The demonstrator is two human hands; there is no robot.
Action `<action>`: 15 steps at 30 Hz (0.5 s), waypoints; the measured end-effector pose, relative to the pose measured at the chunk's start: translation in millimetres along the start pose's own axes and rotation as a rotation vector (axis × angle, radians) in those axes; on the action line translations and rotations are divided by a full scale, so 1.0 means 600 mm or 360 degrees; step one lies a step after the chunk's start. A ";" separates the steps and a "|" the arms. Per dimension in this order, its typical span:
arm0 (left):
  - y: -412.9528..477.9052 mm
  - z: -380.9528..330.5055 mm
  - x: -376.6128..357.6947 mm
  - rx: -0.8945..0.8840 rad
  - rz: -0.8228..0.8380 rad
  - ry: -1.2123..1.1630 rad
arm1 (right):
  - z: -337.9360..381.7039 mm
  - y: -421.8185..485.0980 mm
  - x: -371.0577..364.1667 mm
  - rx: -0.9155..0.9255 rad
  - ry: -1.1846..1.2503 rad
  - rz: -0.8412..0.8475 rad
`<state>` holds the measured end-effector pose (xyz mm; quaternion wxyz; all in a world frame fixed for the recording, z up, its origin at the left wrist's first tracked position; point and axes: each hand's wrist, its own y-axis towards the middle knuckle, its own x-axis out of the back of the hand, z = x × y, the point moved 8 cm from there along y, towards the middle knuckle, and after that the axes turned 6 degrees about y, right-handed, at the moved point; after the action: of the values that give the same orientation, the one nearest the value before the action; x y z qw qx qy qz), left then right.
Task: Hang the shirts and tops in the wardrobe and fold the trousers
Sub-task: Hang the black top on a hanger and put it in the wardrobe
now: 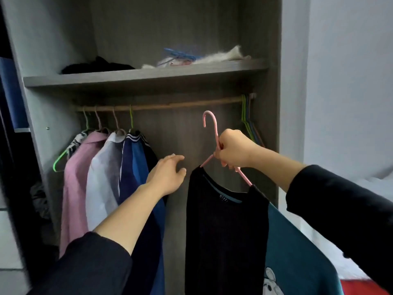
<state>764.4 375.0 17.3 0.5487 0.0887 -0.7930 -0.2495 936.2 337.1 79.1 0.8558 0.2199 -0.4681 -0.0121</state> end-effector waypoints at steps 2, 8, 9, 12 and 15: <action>0.039 0.036 0.013 0.0002 -0.0071 0.0048 | 0.013 0.056 -0.026 0.0010 0.0016 -0.0017; 0.147 0.136 0.039 -0.0001 -0.0175 0.0211 | 0.034 0.197 -0.094 -0.0027 0.0291 -0.0133; 0.166 0.148 0.043 -0.0024 -0.0181 0.0234 | 0.033 0.218 -0.103 -0.0052 0.0384 -0.0159; 0.223 0.181 0.059 -0.0107 -0.0217 0.0307 | 0.033 0.280 -0.128 -0.0123 0.0697 -0.0228; 0.275 0.216 0.080 -0.0176 -0.0263 0.0342 | 0.042 0.344 -0.143 -0.0231 0.0924 -0.0313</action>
<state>649.7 535.5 102.9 0.6122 0.1493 -0.7046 -0.3262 829.5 533.5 102.7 0.9618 0.1969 -0.1787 -0.0650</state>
